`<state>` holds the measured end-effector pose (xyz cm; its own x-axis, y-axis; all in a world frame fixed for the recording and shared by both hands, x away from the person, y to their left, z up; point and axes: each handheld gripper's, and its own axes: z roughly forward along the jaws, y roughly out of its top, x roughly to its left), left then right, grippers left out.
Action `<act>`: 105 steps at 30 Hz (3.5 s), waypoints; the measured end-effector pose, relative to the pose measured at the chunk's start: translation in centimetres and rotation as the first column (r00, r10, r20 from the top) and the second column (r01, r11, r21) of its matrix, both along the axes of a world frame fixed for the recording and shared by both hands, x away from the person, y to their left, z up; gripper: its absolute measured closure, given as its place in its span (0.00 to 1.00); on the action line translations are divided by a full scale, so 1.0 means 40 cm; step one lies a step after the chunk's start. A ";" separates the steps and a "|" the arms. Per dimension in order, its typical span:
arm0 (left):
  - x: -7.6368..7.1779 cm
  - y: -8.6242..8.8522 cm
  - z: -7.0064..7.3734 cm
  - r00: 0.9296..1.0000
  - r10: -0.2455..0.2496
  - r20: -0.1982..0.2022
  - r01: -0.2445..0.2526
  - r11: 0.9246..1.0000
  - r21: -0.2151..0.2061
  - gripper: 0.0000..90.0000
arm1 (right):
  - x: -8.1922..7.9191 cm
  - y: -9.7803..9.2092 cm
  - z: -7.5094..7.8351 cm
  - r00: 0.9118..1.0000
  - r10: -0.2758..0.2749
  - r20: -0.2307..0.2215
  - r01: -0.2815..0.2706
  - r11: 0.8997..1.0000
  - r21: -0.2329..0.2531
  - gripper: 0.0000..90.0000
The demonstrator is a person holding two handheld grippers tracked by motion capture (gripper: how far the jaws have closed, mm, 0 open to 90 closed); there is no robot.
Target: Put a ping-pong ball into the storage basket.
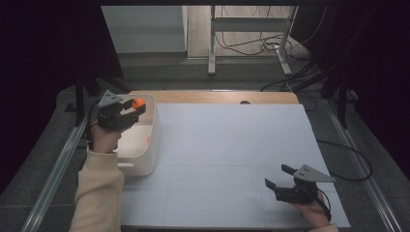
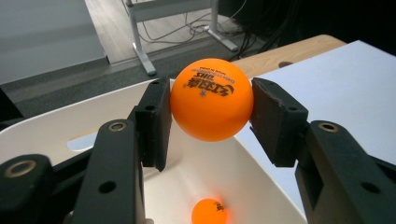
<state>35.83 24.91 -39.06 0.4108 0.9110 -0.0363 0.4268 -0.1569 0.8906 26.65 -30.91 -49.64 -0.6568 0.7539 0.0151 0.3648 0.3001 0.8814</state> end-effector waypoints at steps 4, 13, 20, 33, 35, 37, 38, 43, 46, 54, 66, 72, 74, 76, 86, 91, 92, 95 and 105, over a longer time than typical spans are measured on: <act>0.005 0.000 -0.006 1.000 0.001 -0.015 -0.001 1.000 0.006 0.55 | 0.000 0.000 0.000 1.000 0.000 0.000 0.000 1.000 0.002 0.18; 0.028 -0.016 -0.035 0.997 0.002 -0.083 0.004 0.997 0.071 0.55 | 0.001 0.000 -0.001 1.000 0.000 0.000 0.000 1.000 0.001 0.18; 0.040 -0.014 -0.050 0.991 0.008 -0.135 0.005 0.995 0.098 0.55 | 0.000 0.000 -0.001 1.000 0.001 0.000 -0.001 1.000 0.002 0.18; 0.039 -0.011 -0.050 0.992 0.008 -0.129 0.004 0.996 0.091 0.55 | 0.001 0.000 -0.001 1.000 0.001 -0.001 -0.001 1.000 0.001 0.18; 0.038 -0.011 -0.049 0.992 0.011 -0.123 0.000 0.996 0.092 0.55 | 0.001 0.000 -0.001 1.000 0.001 -0.001 -0.001 1.000 0.001 0.18; 0.036 -0.013 -0.047 0.994 0.033 -0.105 -0.022 0.995 0.098 0.50 | 0.001 0.000 -0.001 1.000 0.001 -0.001 -0.001 1.000 0.002 0.18; 0.037 -0.014 -0.046 0.994 0.044 -0.100 -0.034 0.994 0.101 0.38 | 0.001 0.000 -0.001 1.000 0.001 -0.001 -0.001 1.000 0.002 0.18; 0.033 -0.015 -0.040 0.995 0.037 -0.088 -0.030 0.996 0.082 0.24 | 0.001 0.000 -0.001 1.000 0.001 -0.001 -0.001 1.000 0.001 0.18; 0.032 -0.016 -0.039 0.996 0.031 -0.088 -0.024 0.997 0.077 0.23 | 0.000 0.000 -0.001 1.000 0.002 -0.001 -0.002 1.000 0.002 0.18; 0.030 -0.024 -0.035 0.996 -0.001 -0.089 0.008 0.998 0.068 0.23 | 0.000 0.000 0.000 1.000 0.001 0.000 -0.001 1.000 0.000 0.18; 0.007 -0.051 -0.009 0.992 -0.098 -0.073 0.099 0.995 0.005 0.23 | 0.000 -0.003 0.001 1.000 0.000 -0.003 0.000 1.000 0.020 0.18; -0.005 -0.079 0.002 0.988 -0.148 -0.045 0.148 0.989 -0.011 0.23 | 0.005 -0.005 0.001 1.000 0.006 -0.002 -0.006 1.000 0.025 0.18; -0.010 -0.087 0.006 0.986 -0.164 -0.039 0.164 0.986 -0.015 0.23 | 0.007 -0.004 0.001 1.000 0.010 -0.003 -0.010 1.000 0.023 0.18; -0.016 -0.092 0.011 0.984 -0.178 -0.027 0.177 0.984 -0.029 0.23 | 0.007 -0.003 0.000 1.000 0.011 -0.003 -0.011 1.000 0.017 0.18; -0.066 -0.123 0.015 0.963 -0.271 0.017 0.271 0.961 -0.054 0.23 | 0.012 0.009 -0.006 1.000 0.017 -0.007 -0.017 1.000 -0.006 0.18; -0.092 -0.137 0.011 0.956 -0.291 0.037 0.292 0.955 -0.044 0.23 | 0.015 0.015 -0.005 1.000 0.024 -0.007 -0.024 1.000 -0.011 0.18; -0.097 -0.141 0.009 0.953 -0.302 0.035 0.303 0.952 -0.043 0.23 | 0.016 0.015 -0.005 1.000 0.023 -0.007 -0.023 1.000 -0.015 0.18; -0.109 -0.150 0.004 0.946 -0.321 0.037 0.323 0.945 -0.051 0.22 | 0.017 0.015 -0.006 1.000 0.025 -0.006 -0.025 1.000 -0.014 0.18; -0.151 -0.175 -0.026 0.937 -0.349 0.016 0.350 0.936 -0.047 0.23 | 0.015 0.016 -0.005 1.000 0.028 -0.006 -0.028 0.999 -0.017 0.18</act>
